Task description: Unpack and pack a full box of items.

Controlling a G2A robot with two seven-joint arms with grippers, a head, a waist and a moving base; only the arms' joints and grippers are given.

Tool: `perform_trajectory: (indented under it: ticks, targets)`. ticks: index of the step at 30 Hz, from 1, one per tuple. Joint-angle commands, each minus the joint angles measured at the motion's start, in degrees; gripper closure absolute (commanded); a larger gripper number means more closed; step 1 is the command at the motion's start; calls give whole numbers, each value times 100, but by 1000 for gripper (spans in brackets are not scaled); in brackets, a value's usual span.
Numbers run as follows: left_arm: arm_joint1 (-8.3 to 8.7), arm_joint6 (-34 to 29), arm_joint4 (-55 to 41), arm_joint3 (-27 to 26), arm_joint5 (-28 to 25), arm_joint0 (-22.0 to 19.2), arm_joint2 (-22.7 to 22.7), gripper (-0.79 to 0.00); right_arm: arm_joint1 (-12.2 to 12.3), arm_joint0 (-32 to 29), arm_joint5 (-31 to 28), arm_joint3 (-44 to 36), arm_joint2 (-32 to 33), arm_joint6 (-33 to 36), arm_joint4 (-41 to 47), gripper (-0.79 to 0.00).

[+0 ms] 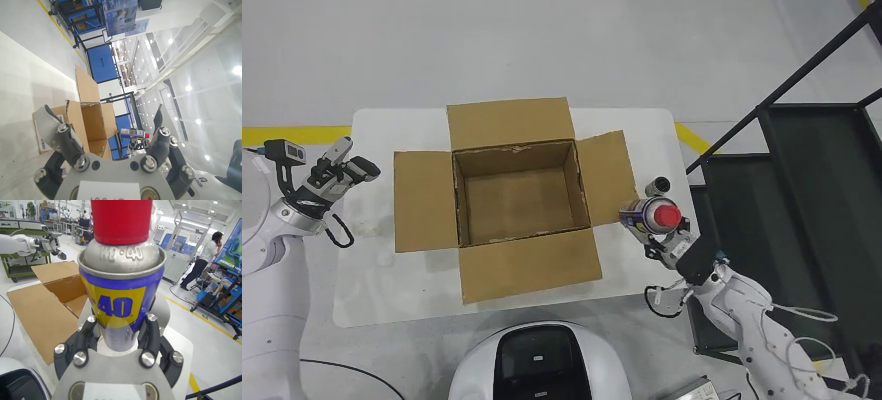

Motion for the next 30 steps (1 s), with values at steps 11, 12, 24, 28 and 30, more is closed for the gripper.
perform_trajectory:
  ticks: [11,12,24,28,30]
  targets:
    - [0,0,0,0,0,0,0,-785,-134,564,788,-240,-885,1274,-817,0]
    - [0,0,0,0,0,0,0,-785,-144,606,825,-274,-959,1379,-914,0]
    - [0,0,0,0,0,0,0,-785,-187,744,931,-365,-1214,1634,-1077,0]
    - [0,0,0,0,0,0,0,-785,-187,744,931,-365,-1214,1634,-1077,0]
    - [0,0,0,0,0,0,0,-785,-187,744,931,-365,-1214,1634,-1077,0]
